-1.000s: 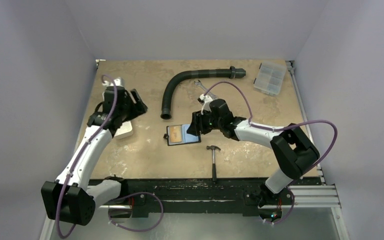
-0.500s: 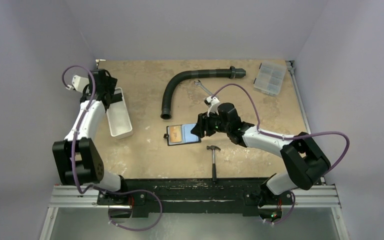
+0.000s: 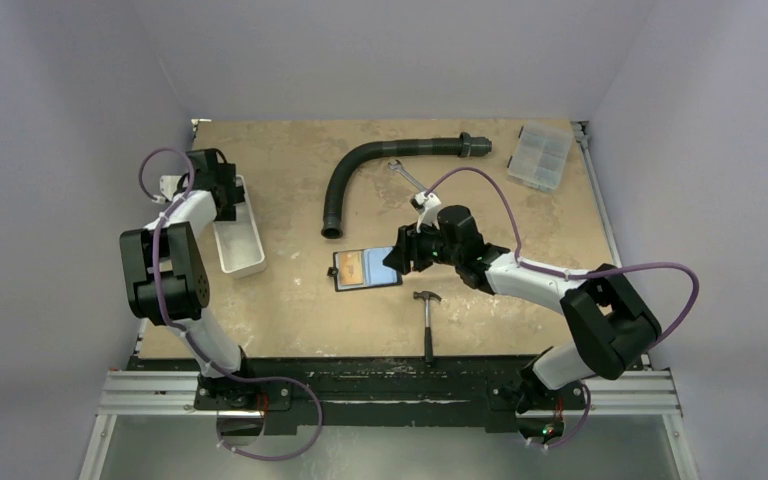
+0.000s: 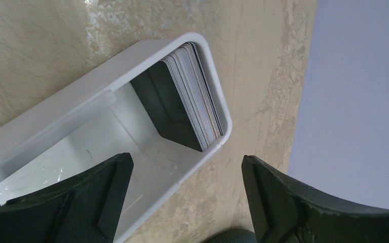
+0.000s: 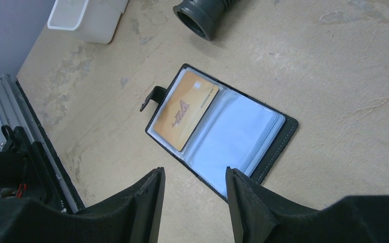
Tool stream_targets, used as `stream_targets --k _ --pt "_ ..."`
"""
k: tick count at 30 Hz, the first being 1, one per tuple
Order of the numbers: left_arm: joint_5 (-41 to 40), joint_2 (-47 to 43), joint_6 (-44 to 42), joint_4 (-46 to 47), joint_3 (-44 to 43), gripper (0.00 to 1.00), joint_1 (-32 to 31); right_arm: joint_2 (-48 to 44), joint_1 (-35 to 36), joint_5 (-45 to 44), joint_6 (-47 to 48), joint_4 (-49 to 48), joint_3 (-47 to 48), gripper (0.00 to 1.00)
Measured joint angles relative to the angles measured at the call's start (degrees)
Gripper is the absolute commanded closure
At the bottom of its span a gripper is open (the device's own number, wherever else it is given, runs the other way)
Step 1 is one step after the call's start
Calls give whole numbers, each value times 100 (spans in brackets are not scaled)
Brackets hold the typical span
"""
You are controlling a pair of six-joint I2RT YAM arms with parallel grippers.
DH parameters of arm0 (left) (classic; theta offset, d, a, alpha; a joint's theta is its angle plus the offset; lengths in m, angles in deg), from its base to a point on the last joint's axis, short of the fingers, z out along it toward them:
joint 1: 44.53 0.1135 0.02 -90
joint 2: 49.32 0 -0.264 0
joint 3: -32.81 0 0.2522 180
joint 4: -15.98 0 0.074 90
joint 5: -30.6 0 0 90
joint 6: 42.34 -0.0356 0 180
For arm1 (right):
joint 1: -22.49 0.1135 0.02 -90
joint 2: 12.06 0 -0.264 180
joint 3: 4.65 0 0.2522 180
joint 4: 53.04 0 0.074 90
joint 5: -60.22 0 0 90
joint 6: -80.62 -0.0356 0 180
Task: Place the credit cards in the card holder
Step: Pick up the credit card from the storage box.
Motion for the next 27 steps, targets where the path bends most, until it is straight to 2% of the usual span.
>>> stream_targets --k 11,21,27 --pt "46 315 686 901 208 23 0 24 -35 22 -17 -44 0 47" --pt "-7 323 791 1088 402 22 17 122 -42 116 -37 -85 -2 47" --pt "-11 358 831 1193 442 39 85 125 -48 151 -39 -157 -2 48"
